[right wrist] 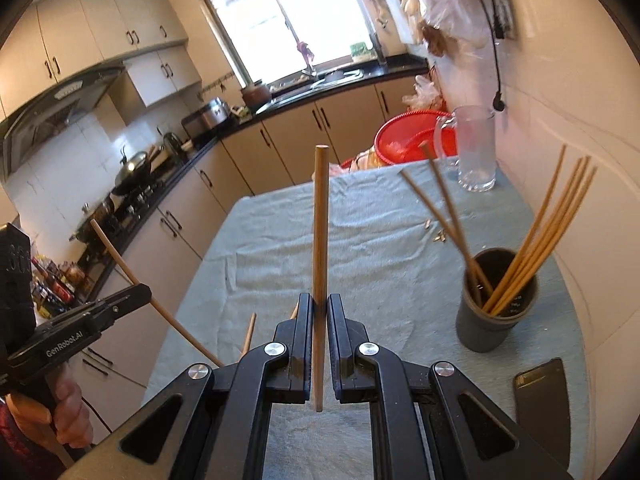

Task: Organize utensils
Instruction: 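Carry the left tool's chopstick into the black holder while the right tool inserts its chopstick, then open the left tool over the holder while the right tool opens, releasing both chopsticks, then withdraw both open tools and move them over the last two chopsticks on the towel, then close the left tool on one chopstick while the right tool closes on the other, then lift the left tool's chopstick upright while the right tool lifts its chopstick upright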

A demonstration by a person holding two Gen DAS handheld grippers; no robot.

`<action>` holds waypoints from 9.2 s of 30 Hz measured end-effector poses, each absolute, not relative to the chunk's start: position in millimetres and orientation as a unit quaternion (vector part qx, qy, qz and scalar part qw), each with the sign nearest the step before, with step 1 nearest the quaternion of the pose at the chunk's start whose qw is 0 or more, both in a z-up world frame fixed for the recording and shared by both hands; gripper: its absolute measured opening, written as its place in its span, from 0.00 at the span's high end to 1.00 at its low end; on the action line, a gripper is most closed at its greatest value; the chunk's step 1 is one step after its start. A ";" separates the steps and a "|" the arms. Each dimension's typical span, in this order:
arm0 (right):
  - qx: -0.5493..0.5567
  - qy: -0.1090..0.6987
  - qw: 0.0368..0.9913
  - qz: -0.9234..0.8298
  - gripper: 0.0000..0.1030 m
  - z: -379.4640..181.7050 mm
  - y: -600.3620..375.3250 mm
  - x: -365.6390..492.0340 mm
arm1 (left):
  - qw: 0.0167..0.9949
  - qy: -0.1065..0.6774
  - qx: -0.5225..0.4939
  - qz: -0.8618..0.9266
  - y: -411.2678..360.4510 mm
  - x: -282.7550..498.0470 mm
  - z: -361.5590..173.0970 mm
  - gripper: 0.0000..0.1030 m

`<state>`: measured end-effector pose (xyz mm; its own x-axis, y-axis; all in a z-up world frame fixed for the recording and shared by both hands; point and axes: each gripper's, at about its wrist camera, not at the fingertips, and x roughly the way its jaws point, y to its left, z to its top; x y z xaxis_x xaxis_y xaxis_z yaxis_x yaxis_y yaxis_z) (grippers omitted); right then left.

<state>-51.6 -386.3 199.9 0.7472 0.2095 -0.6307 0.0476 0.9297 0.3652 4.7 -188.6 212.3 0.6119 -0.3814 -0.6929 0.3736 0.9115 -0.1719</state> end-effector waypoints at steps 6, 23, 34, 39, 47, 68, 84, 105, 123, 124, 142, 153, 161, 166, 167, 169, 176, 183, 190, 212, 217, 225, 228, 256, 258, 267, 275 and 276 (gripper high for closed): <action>0.197 0.329 0.923 0.027 0.93 217.9 -411.5 -77.2 | 0.898 0.374 0.007 -0.230 -213.5 -3.2 224.4 0.93; 0.244 0.287 0.926 -0.031 0.93 237.6 -474.4 -125.7 | 0.887 0.354 0.048 -0.291 -288.2 -14.3 244.8 0.93; 0.260 0.257 0.929 -0.058 0.93 253.2 -503.0 -148.1 | 0.882 0.331 0.068 -0.327 -327.1 -24.9 264.3 0.93; 0.265 0.247 0.930 -0.065 0.93 260.4 -511.4 -156.0 | 0.881 0.322 0.074 -0.338 -342.6 -29.6 273.1 0.93; 0.265 0.238 0.932 -0.071 0.93 265.3 -522.4 -161.9 | 0.878 0.317 0.075 -0.352 -361.9 -31.4 283.5 0.93; 0.254 0.228 0.935 -0.093 0.93 263.9 -556.3 -130.7 | 0.880 0.319 0.064 -0.346 -415.0 5.0 286.5 0.93; 0.248 0.277 0.923 -0.103 0.93 221.9 -563.3 -82.4 | 0.873 0.358 0.058 -0.326 -441.5 38.9 241.6 0.93; 0.274 0.328 0.899 -0.096 0.92 182.5 -566.1 -67.3 | 0.859 0.394 0.060 -0.321 -449.4 58.8 205.4 0.93; 0.272 0.305 0.906 -0.110 0.55 198.6 -576.0 -80.5 | 0.869 0.384 0.041 -0.310 -444.4 59.4 216.2 0.59; 0.270 0.301 0.907 -0.116 0.47 201.8 -577.0 -83.1 | 0.872 0.379 0.037 -0.308 -442.0 58.9 219.5 0.56; 0.251 0.292 0.906 -0.174 0.09 218.7 -573.7 -109.4 | 0.912 0.325 -0.004 -0.249 -400.6 44.3 250.4 0.16; 0.249 0.304 0.907 -0.152 0.08 218.7 -551.0 -117.3 | 0.913 0.344 -0.026 -0.218 -353.9 38.7 236.3 0.15; 0.232 0.342 0.905 -0.099 0.08 204.4 -502.7 -100.2 | 0.912 0.371 -0.052 -0.164 -287.5 35.8 210.7 0.15; 0.213 0.373 0.901 -0.056 0.08 189.1 -460.7 -76.8 | 0.909 0.394 -0.073 -0.115 -234.5 34.8 190.4 0.15; 0.209 0.378 0.900 -0.050 0.08 186.2 -452.9 -72.0 | 0.909 0.397 -0.075 -0.105 -224.8 34.4 186.8 0.15; 0.203 0.388 0.898 -0.034 0.08 180.0 -436.6 -62.2 | 0.907 0.404 -0.081 -0.087 -202.2 33.0 178.5 0.15; 0.188 0.433 0.881 0.021 0.08 149.4 -375.5 -23.5 | 0.895 0.433 -0.103 -0.036 -133.0 29.0 151.3 0.15; 0.160 0.482 0.860 0.051 0.08 112.2 -320.4 15.3 | 0.881 0.459 -0.111 -0.016 -91.1 26.8 125.0 0.15; 0.133 0.525 0.839 0.060 0.32 72.3 -268.9 52.5 | 0.870 0.483 -0.098 -0.010 -64.0 22.5 97.5 0.15; 0.120 0.577 0.808 0.002 0.93 29.4 -268.1 78.8 | 0.840 0.528 -0.032 -0.118 -102.6 54.2 66.5 0.40; 0.135 0.569 0.811 -0.003 0.93 37.0 -288.2 69.2 | 0.813 0.563 -0.017 -0.150 -139.4 69.4 47.6 0.53; 0.141 0.562 0.815 0.000 0.93 48.1 -304.6 53.9 | 0.790 0.596 0.006 -0.142 -172.7 86.5 21.7 0.73; 0.143 0.559 0.816 0.002 0.93 50.3 -308.9 51.2 | 0.793 0.594 0.015 -0.135 -181.0 90.8 19.8 0.76; 0.142 0.503 0.851 0.046 0.93 102.9 -309.7 35.2 | 0.855 0.507 0.017 -0.111 -179.4 67.0 97.6 0.94; 0.141 0.497 0.855 0.048 0.93 108.2 -309.7 33.0 | 0.860 0.499 0.016 -0.110 -180.6 65.0 105.3 0.94; 0.137 0.466 0.872 0.057 0.93 135.9 -312.8 23.4 | 0.877 0.468 0.010 -0.110 -182.6 55.0 137.8 0.94; 0.134 0.446 0.883 0.061 0.93 153.6 -316.6 17.3 | 0.887 0.447 0.012 -0.111 -187.6 47.3 159.2 0.94; 0.134 0.444 0.884 0.062 0.93 154.9 -317.6 16.4 | 0.888 0.445 0.012 -0.112 -188.0 46.8 161.0 0.94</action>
<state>16.4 -317.6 154.9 0.5973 0.2287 -0.7687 0.0103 0.9562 0.2925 46.8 -188.0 161.0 0.5784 -0.1881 -0.7938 0.2098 0.9746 -0.0781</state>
